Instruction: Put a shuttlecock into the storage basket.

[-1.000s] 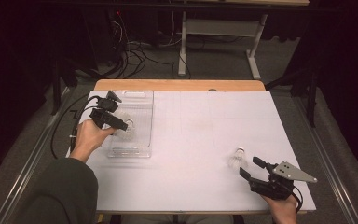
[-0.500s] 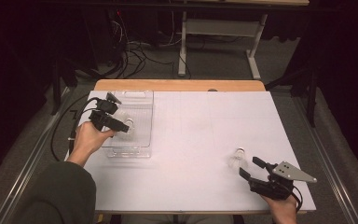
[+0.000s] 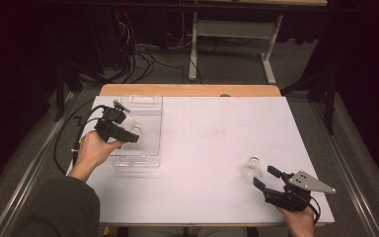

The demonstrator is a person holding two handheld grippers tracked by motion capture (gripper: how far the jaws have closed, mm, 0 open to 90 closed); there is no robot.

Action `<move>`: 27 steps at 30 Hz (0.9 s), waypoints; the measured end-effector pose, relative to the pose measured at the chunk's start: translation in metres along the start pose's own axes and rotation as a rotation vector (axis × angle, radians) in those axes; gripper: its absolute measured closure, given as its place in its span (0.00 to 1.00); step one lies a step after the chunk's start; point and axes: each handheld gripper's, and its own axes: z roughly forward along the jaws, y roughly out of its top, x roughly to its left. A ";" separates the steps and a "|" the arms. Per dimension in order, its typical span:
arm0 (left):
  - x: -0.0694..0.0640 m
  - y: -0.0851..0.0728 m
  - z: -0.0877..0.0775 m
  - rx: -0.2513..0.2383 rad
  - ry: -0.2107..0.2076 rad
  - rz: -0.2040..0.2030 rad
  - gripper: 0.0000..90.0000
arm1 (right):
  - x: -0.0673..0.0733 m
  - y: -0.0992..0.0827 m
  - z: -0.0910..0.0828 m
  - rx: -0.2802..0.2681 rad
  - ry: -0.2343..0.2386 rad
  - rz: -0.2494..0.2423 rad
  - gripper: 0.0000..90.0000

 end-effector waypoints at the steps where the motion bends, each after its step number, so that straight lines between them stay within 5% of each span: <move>1: -0.001 0.000 -0.001 -0.005 -0.001 0.003 0.39 | 0.000 0.000 0.000 -0.001 0.000 0.000 0.33; 17: -0.021 -0.007 -0.008 -0.038 -0.038 0.066 0.39 | 0.000 0.000 0.000 -0.001 -0.003 0.001 0.33; 27: -0.026 -0.016 -0.009 -0.060 -0.060 0.068 0.40 | 0.000 0.000 0.001 0.000 -0.005 0.000 0.32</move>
